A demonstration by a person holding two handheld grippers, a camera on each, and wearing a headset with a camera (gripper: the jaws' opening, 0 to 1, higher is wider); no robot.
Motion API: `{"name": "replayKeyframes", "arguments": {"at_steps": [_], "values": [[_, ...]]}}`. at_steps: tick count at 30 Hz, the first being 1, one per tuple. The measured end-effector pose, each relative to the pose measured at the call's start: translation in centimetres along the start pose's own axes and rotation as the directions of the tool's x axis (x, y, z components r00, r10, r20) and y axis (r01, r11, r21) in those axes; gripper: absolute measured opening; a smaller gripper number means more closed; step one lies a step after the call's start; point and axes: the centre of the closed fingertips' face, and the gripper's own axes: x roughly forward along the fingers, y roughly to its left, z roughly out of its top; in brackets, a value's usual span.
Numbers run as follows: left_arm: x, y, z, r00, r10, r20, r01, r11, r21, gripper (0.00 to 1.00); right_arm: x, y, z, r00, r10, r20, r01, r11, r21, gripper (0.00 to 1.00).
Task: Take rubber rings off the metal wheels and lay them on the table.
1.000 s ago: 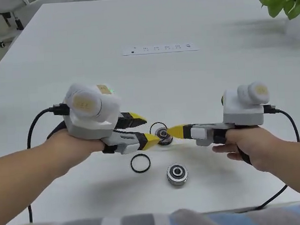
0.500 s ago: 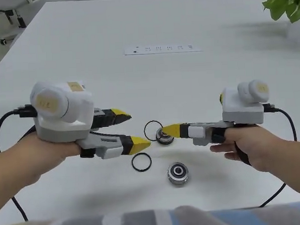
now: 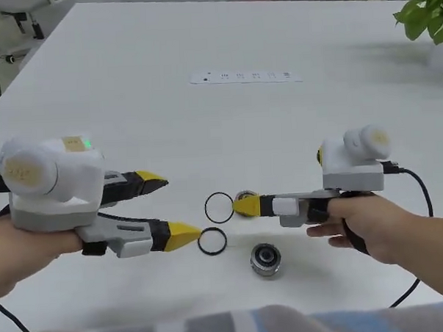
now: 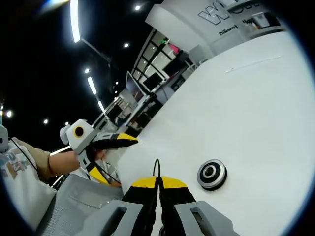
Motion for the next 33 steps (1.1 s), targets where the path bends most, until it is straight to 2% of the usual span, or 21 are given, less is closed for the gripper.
{"name": "replayKeyframes", "arguments": {"at_steps": [9, 18, 33], "values": [[-1.0, 0.1, -0.2, 0.9997, 0.015, 0.022, -0.014, 1.0, -0.026, 0.65, 1.1, 0.2, -1.5, 0.9976, 0.014, -0.068, -0.01, 0.999, 0.052, 0.0], [-1.6, 0.4, -0.7, 0.9993, 0.031, 0.022, -0.03, 0.999, -0.037, 0.64, 1.9, -0.5, -3.1, 0.9898, -0.007, -0.142, 0.02, 0.996, 0.091, 0.0], [-2.1, 0.8, -1.3, 0.9988, 0.046, 0.015, -0.046, 0.998, -0.054, 0.63, 1.8, -1.4, -4.0, 0.9846, -0.041, -0.17, 0.061, 0.992, 0.111, 0.0]]}}
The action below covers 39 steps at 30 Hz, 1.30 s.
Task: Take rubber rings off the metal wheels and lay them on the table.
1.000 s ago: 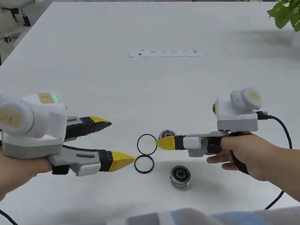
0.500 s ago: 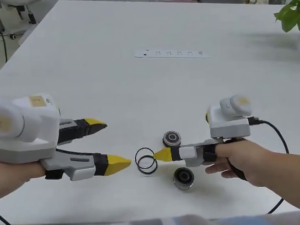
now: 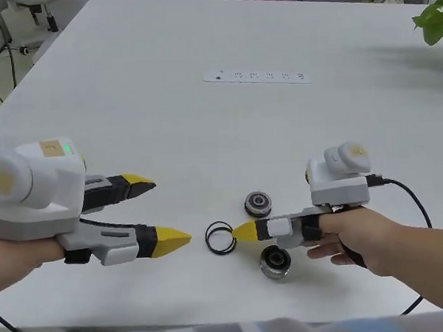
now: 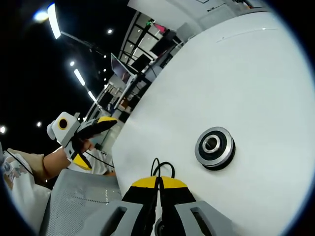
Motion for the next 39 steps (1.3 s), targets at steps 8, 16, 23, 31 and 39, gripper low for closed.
{"name": "replayKeyframes", "arguments": {"at_steps": [8, 16, 23, 31, 39], "values": [[0.06, -0.05, -0.15, 1.0, -0.002, -0.006, 0.002, 1.0, -0.003, 0.63, -0.01, -0.47, -0.27, 0.9998, -0.02, -0.008, 0.02, 1.0, 0.001, 0.0], [0.06, -0.22, -0.35, 0.9999, -0.005, -0.013, 0.005, 1.0, -0.006, 0.63, -0.09, -0.67, -0.35, 0.9992, -0.039, -0.01, 0.039, 0.999, -0.02, 0.01], [0.16, -0.48, -0.59, 0.9997, -0.013, -0.021, 0.013, 1.0, -0.01, 0.62, -0.07, -0.46, -0.52, 0.9986, -0.048, -0.021, 0.047, 0.998, -0.05, 0.05], [0.11, -0.66, -0.69, 0.9994, -0.02, -0.03, 0.019, 1.0, -0.01, 0.61, 0.18, -0.49, -0.64, 0.9949, -0.075, -0.067, 0.059, 0.974, -0.217, 0.14], [0.27, -0.66, -0.7, 0.999, -0.024, -0.038, 0.023, 1.0, -0.007, 0.6, 0.07, -0.56, -0.91, 0.9878, -0.119, -0.1, 0.075, 0.927, -0.368, 0.21]]}}
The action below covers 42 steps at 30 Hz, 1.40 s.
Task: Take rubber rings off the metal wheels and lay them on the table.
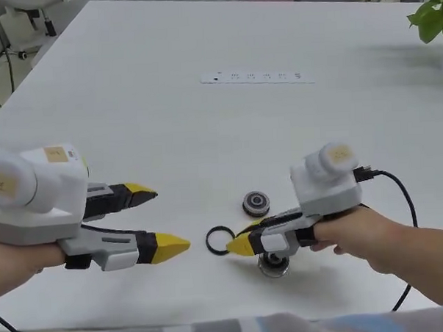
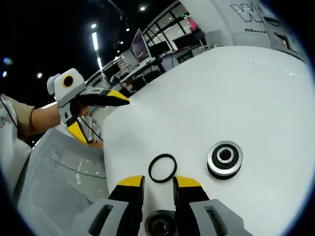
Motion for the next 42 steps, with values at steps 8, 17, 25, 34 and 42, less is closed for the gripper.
{"name": "replayKeyframes", "arguments": {"at_steps": [8, 17, 25, 34, 42], "values": [[0.2, 0.0, 0.2, 1.0, -0.005, -0.004, 0.005, 1.0, 0.003, 0.6, -0.8, 0.0, 0.3, 1.0, -0.001, 0.007, 0.001, 0.999, -0.044, 0.29], [0.8, 0.4, 0.7, 1.0, -0.006, -0.005, 0.006, 1.0, 0.006, 0.59, -2.6, -0.8, 2.1, 0.9955, -0.028, 0.09, 0.035, 0.996, -0.076, 0.33], [1.7, 1.0, 1.2, 0.9999, -0.008, -0.007, 0.008, 1.0, 0.0, 0.58, -4.4, -2.2, 2.7, 0.9835, -0.095, 0.154, 0.115, 0.985, -0.125, 0.47], [3.1, 1.7, 1.5, 0.9999, -0.005, -0.012, 0.005, 1.0, -0.007, 0.57, -5.2, -3.6, 2.9, 0.9745, -0.13, 0.183, 0.162, 0.971, -0.175, 0.51], [4.7, 2.0, 1.9, 0.9996, -0.015, -0.025, 0.015, 1.0, 0.002, 0.57, -5.6, -5.0, 2.6, 0.9658, -0.163, 0.202, 0.204, 0.957, -0.206, 0.49]]}}
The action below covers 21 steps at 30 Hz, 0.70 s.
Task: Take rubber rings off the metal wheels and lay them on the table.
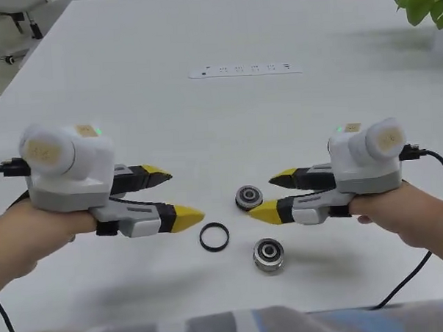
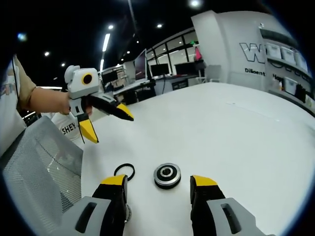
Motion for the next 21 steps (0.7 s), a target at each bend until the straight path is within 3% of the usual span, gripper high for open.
{"name": "replayKeyframes", "arguments": {"at_steps": [6, 21], "values": [[1.4, 0.0, 0.2, 0.9999, -0.011, -0.01, 0.011, 1.0, 0.004, 0.56, -0.1, -0.8, -0.5, 0.9998, -0.019, -0.001, 0.019, 1.0, -0.016, 0.48], [4.6, -0.1, 0.4, 0.9981, -0.044, -0.043, 0.045, 0.999, 0.023, 0.54, 0.9, -1.5, -1.5, 0.9997, -0.009, -0.022, 0.008, 0.998, -0.063, 0.44]]}}
